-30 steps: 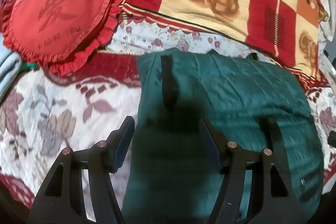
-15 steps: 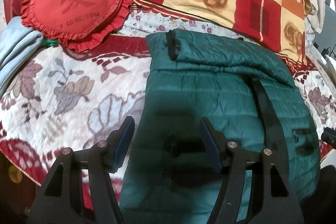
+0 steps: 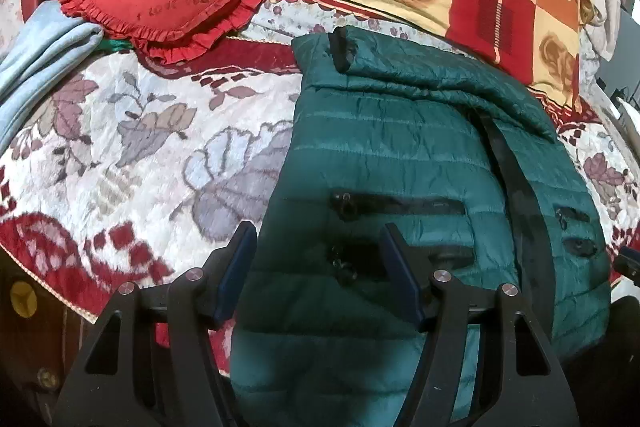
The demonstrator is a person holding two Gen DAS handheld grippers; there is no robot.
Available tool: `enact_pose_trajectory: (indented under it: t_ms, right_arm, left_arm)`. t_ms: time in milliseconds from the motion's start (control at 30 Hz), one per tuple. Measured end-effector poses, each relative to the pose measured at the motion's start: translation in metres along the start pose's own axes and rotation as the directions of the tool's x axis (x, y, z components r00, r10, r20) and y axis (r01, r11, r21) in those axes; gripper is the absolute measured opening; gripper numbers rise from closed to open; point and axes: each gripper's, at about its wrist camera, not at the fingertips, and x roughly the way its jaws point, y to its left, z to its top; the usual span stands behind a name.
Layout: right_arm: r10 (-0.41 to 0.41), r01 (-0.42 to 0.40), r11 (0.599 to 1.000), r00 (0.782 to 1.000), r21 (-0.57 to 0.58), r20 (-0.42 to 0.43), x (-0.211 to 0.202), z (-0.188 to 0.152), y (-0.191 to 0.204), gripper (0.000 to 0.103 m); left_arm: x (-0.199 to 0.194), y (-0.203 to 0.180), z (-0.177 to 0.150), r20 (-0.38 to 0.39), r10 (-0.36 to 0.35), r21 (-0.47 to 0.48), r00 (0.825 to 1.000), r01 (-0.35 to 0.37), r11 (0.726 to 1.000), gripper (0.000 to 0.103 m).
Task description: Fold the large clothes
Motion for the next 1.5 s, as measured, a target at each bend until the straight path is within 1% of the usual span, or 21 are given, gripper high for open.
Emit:
enact_pose_trajectory:
  t_ms: [167, 433, 733, 833, 933, 1000, 1133, 1300, 1500]
  right_arm:
    - [-0.002, 0.002, 1.000, 1.000, 0.003, -0.018, 0.000, -0.009, -0.004, 0.079]
    - [-0.001, 0.001, 1.000, 0.999, -0.012, -0.046, 0.000, -0.020, -0.004, 0.080]
    - [-0.002, 0.002, 1.000, 0.998, 0.002, -0.066, -0.002, -0.029, -0.008, 0.081]
    - [0.001, -0.001, 1.000, 0.998, 0.006, -0.070, -0.004, -0.031, -0.009, 0.082]
    - [0.010, -0.009, 1.000, 0.997, 0.015, -0.076, -0.004, -0.034, -0.011, 0.083]
    - [0.013, -0.012, 1.000, 0.997, 0.021, -0.081, -0.004, -0.036, -0.013, 0.084]
    - [0.012, -0.009, 0.999, 0.996, 0.036, -0.094, -0.005, -0.042, -0.019, 0.085]
    - [0.021, -0.014, 0.998, 0.993, 0.065, -0.113, -0.004, -0.048, -0.027, 0.086]
    - [0.019, -0.011, 0.998, 0.990, 0.059, -0.140, 0.000, -0.054, -0.028, 0.086]
  left_arm:
    - [-0.001, 0.002, -0.012, -0.023, 0.011, 0.022, 1.000, -0.011, 1.000, 0.064]
    - [-0.002, 0.007, -0.026, -0.052, 0.009, 0.022, 0.999, -0.008, 1.000, 0.064]
    - [-0.007, 0.028, -0.041, -0.094, -0.009, -0.016, 0.996, 0.007, 1.000, 0.064]
    - [-0.010, 0.030, -0.046, -0.101, -0.006, -0.013, 0.995, 0.005, 1.000, 0.064]
    - [-0.009, 0.033, -0.051, -0.128, -0.049, -0.037, 0.991, 0.045, 0.998, 0.064]
    - [-0.005, 0.035, -0.055, -0.160, -0.063, -0.057, 0.985, 0.055, 0.997, 0.064]
    - [-0.002, 0.037, -0.062, -0.186, -0.056, -0.054, 0.981, 0.047, 0.997, 0.064]
    - [0.000, 0.039, -0.068, -0.205, -0.069, -0.072, 0.976, 0.055, 0.996, 0.064]
    - [0.002, 0.037, -0.073, -0.223, -0.062, -0.056, 0.973, 0.051, 0.997, 0.064]
